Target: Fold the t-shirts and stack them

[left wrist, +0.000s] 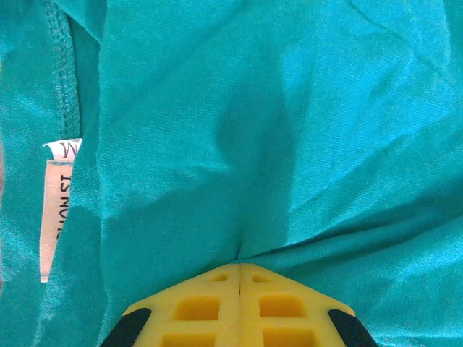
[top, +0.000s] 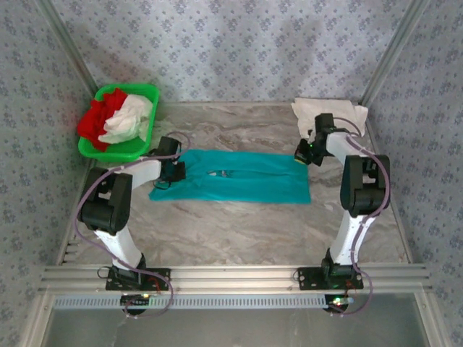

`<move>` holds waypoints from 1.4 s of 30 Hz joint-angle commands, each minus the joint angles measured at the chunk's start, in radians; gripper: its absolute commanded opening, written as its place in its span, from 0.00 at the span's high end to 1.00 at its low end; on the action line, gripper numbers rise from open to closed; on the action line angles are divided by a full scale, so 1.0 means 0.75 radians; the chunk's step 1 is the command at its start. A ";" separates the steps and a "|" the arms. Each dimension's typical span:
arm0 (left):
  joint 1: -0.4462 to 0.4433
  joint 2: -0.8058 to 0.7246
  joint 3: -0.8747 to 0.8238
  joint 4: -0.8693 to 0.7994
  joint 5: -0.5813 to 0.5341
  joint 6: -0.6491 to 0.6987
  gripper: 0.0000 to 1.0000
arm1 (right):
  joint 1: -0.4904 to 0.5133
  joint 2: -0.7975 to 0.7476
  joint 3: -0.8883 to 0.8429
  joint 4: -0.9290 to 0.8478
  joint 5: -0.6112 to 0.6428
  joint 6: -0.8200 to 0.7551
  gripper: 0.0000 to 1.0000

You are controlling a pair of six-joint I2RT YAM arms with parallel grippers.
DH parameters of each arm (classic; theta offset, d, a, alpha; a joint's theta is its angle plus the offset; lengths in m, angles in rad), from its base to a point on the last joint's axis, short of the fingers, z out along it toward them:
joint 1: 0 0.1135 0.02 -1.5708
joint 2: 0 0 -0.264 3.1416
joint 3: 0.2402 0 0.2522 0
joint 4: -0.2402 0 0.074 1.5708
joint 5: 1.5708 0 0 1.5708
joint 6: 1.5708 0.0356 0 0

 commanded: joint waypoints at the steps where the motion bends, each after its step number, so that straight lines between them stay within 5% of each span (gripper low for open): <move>1: 0.012 -0.004 0.022 -0.068 0.019 -0.011 1.00 | 0.024 0.063 0.015 -0.084 0.025 -0.017 1.00; 20: 0.012 -0.015 0.013 -0.069 -0.016 -0.029 1.00 | 0.026 -0.164 -0.279 -0.093 -0.019 -0.130 1.00; 30: 0.018 0.009 0.051 -0.080 -0.010 -0.042 1.00 | 0.026 -0.263 -0.250 -0.030 -0.091 -0.048 1.00; 42: 0.016 0.014 0.062 -0.076 0.005 -0.071 1.00 | 0.096 0.059 0.064 -0.012 -0.088 -0.047 1.00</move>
